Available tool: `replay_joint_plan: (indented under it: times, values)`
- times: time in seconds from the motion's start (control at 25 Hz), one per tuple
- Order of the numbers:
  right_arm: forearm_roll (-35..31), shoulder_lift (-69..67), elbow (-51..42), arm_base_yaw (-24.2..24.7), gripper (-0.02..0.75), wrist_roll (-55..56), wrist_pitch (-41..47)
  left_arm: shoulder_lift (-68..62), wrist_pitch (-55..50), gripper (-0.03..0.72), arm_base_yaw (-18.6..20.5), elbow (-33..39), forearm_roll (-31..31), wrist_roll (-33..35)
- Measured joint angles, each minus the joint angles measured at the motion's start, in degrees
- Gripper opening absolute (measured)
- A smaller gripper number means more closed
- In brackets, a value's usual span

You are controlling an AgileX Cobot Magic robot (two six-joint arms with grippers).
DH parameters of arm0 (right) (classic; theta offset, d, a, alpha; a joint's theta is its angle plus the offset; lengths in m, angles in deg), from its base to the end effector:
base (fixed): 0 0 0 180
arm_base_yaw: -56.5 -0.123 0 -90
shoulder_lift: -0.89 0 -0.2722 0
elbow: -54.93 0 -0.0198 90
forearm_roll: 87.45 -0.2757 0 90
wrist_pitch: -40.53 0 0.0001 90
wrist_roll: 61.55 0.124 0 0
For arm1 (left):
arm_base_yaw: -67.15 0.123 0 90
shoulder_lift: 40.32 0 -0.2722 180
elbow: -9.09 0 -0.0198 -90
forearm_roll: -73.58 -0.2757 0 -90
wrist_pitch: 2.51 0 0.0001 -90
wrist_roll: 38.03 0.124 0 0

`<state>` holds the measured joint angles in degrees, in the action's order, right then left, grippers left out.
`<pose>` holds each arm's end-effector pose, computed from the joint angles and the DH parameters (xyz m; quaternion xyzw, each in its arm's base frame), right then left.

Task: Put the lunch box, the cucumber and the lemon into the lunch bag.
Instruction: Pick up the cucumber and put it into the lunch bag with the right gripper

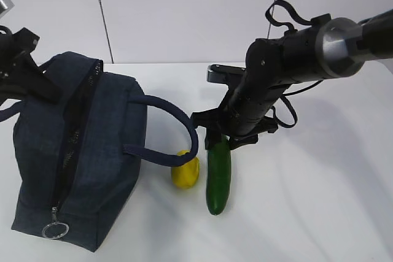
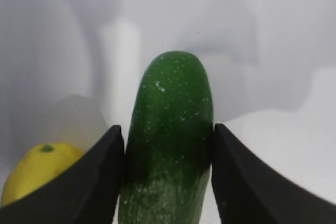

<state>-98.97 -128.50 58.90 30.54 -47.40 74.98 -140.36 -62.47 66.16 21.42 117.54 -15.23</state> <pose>0.4005 0.2106 0.0744 -0.0296 0.9818 0.1257 0.1392 0.3365 -0.0804 0.2093 0.0290 0.9394 -0.3180 0.1244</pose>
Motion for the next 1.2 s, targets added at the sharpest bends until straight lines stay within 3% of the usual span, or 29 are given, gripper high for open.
replay_joint_plan:
  times: [0.32, 0.8, 1.2]
  values:
    - [0.0, 0.0, 0.1, 0.0, 0.358, 0.0, 1.2, 0.0, 0.1, -0.003, 0.0, 0.0, 0.0, 0.0]
    - [1.2, 0.0, 10.6, 0.0, 0.357, -2.9, 18.0, 0.0, 0.1, -0.003, 0.0, 0.0, 0.0, 0.0]
    - [0.6, 8.3, 11.2, 0.0, 0.356, -2.9, 18.4, 0.0, 0.1, -0.003, 0.0, 0.0, 0.0, 0.0]
